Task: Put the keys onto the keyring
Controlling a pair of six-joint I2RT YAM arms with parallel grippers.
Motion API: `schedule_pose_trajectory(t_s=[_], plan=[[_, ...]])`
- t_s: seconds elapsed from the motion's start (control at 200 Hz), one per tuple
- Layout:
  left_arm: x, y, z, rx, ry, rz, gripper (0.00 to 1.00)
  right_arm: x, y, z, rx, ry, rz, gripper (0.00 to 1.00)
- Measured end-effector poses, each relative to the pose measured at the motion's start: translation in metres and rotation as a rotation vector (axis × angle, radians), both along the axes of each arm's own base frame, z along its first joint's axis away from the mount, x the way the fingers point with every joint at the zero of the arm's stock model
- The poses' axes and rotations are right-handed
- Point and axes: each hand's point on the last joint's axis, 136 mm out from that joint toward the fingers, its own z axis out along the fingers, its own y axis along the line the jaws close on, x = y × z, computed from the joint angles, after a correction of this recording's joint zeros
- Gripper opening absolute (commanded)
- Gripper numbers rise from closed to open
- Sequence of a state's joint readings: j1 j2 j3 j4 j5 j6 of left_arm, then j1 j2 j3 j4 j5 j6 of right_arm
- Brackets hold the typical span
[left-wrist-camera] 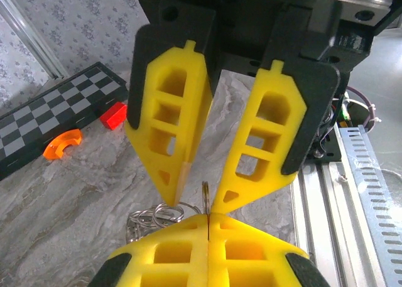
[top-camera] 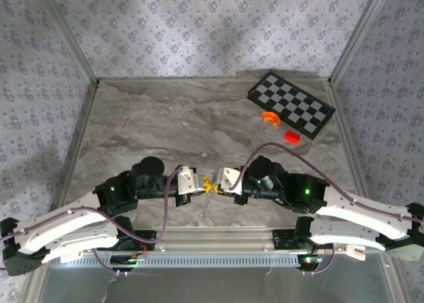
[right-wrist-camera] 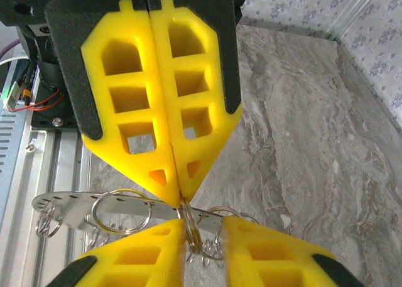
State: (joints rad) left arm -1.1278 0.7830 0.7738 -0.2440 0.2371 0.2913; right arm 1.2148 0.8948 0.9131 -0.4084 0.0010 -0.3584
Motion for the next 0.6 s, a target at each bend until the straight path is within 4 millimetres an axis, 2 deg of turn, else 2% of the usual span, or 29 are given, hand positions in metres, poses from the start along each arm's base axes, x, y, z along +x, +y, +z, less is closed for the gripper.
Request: schedule_pose_trajectory(t_s=[0.245,0.315,0.395,0.6], plan=[[0.003,0.001,0.001,0.002,-0.012,0.017,0.01,0.001,0.000,0.000,0.008,0.003,-0.005,0.00],[0.004,0.001,0.001,0.002,-0.014,0.018,0.12,0.000,-0.001,0.000,0.021,-0.004,-0.001,0.00],[0.003,0.001,0.005,-0.014,-0.016,0.014,0.20,-0.001,-0.001,0.001,0.054,-0.013,0.006,0.00],[-0.011,0.012,0.035,-0.159,-0.029,-0.013,0.26,-0.010,-0.005,0.002,0.170,-0.002,0.044,0.00]])
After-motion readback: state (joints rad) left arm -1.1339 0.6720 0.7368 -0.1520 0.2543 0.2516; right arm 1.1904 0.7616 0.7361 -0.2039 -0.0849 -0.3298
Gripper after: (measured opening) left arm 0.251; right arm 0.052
